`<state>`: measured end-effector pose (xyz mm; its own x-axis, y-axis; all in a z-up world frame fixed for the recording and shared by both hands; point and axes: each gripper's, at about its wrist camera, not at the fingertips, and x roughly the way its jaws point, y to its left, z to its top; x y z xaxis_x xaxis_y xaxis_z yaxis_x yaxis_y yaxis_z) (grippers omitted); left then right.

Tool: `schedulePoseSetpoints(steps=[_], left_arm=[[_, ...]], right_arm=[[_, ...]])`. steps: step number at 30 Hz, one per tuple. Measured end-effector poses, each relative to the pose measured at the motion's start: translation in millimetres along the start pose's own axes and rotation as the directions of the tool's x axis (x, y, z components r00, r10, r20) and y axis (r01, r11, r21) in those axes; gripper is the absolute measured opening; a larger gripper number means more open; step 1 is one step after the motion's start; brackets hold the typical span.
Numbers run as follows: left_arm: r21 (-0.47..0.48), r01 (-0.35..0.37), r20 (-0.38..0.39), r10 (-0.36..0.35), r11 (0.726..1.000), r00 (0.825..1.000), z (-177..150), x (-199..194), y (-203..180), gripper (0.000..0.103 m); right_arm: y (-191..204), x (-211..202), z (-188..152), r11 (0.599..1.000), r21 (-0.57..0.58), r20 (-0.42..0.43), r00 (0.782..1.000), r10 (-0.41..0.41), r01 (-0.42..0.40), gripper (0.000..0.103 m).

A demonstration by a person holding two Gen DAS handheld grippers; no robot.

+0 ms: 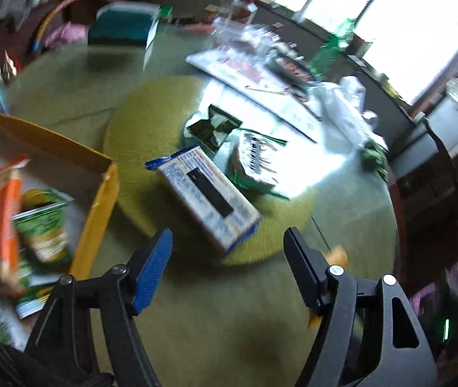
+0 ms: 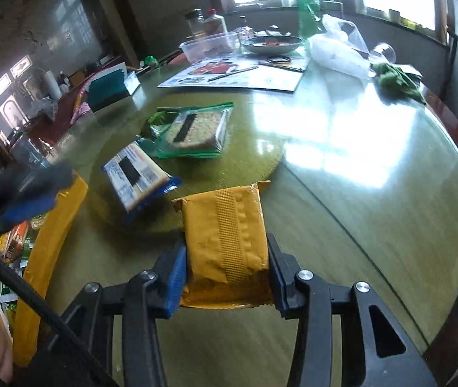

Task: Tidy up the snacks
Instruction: 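Grasp the yellow bag with the right tool while the left tool grasps the white-blue biscuit box, then carry the yellow bag and biscuit box over the yellow tray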

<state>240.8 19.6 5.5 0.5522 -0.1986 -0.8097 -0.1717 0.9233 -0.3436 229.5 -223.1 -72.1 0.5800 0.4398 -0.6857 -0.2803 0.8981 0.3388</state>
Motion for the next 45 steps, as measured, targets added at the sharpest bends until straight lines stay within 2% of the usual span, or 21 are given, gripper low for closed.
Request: schedulePoseSetpoints(steps=[4, 7, 10, 11, 12, 16, 19, 22, 23, 28, 32, 34, 35, 38, 41, 43, 45], left_arm=[[-0.071, -0.087, 0.024, 0.089, 0.994, 0.996, 29, 28, 1, 0.072], [-0.108, -0.122, 0.003, 0.123, 0.987, 0.992, 43, 46, 2, 0.072], [-0.112, -0.192, -0.044, 0.189, 0.975, 0.981, 48, 69, 1, 0.072], [-0.121, -0.22, -0.01, 0.22, 0.968, 0.975, 47, 68, 0, 0.072], [-0.127, -0.238, -0.008, 0.239, 0.963, 0.971, 47, 70, -1, 0.072], [-0.081, -0.318, -0.011, 0.318, 0.945, 0.948, 39, 74, -5, 0.072], [-0.11, -0.325, -0.046, 0.322, 0.939, 0.946, 30, 81, 5, 0.075], [-0.031, -0.414, -0.007, 0.414, 0.91, 0.91, 27, 87, -1, 0.074], [-0.018, -0.414, 0.008, 0.414, 0.91, 0.91, 25, 87, -2, 0.074], [0.017, -0.387, 0.009, 0.387, 0.922, 0.922, 5, 70, 3, 0.061], [0.095, -0.319, 0.0, 0.32, 0.943, 0.947, -30, 48, 5, 0.058], [0.107, -0.268, -0.004, 0.27, 0.957, 0.963, -44, 36, 10, 0.057], [0.094, -0.212, -0.012, 0.214, 0.973, 0.977, -53, 24, 17, 0.057], [0.078, -0.116, 0.02, 0.114, 0.99, 0.993, -66, -11, 25, 0.057], [0.069, -0.019, 0.067, 0.014, 0.997, 0.998, -78, -58, 36, 0.057], [0.056, 0.015, 0.097, -0.02, 0.998, 0.995, -82, -87, 48, 0.057], [0.037, 0.08, 0.149, -0.084, 0.996, 0.985, -84, -122, 68, 0.057]], right_arm=[[-7, 1, -5, 1.0, 0.025, -0.007, 1.0, 0.014, -0.014, 0.044], [-8, 1, -9, 1.0, 0.028, -0.003, 1.0, 0.014, -0.014, 0.044], [-12, 4, -12, 0.999, 0.042, -0.012, 0.999, 0.031, -0.03, 0.044], [-14, 5, -12, 0.998, 0.049, -0.014, 0.999, 0.034, -0.033, 0.044], [-15, 5, -12, 0.998, 0.049, -0.015, 0.999, 0.039, -0.038, 0.044], [-14, 7, -14, 0.998, 0.04, -0.022, 0.999, 0.044, -0.043, 0.044], [-11, 6, -16, 0.999, 0.024, -0.021, 0.999, 0.039, -0.038, 0.044], [-10, 9, -16, 0.999, 0.016, -0.025, 0.999, 0.032, -0.032, 0.044], [-9, 9, -15, 0.999, 0.015, -0.028, 0.999, 0.03, -0.03, 0.044], [-9, 8, -16, 1.0, 0.017, -0.045, 0.999, 0.01, -0.009, 0.044], [-11, 6, -20, 0.998, 0.039, -0.056, 0.997, 0.05, -0.048, 0.044], [-10, 2, -22, 0.996, 0.06, -0.061, 0.996, 0.07, -0.066, 0.044], [-9, -1, -22, 0.994, 0.072, -0.055, 0.995, 0.086, -0.082, 0.044], [2, -19, -19, 0.99, 0.087, -0.011, 0.994, 0.113, -0.112, 0.044], [22, -42, -15, 0.98, 0.077, 0.036, 0.982, 0.183, -0.185, 0.044], [43, -54, -13, 0.979, 0.042, 0.064, 0.978, 0.196, -0.199, 0.044], [62, -59, -10, 0.969, 0.014, 0.079, 0.966, 0.247, -0.248, 0.044]])
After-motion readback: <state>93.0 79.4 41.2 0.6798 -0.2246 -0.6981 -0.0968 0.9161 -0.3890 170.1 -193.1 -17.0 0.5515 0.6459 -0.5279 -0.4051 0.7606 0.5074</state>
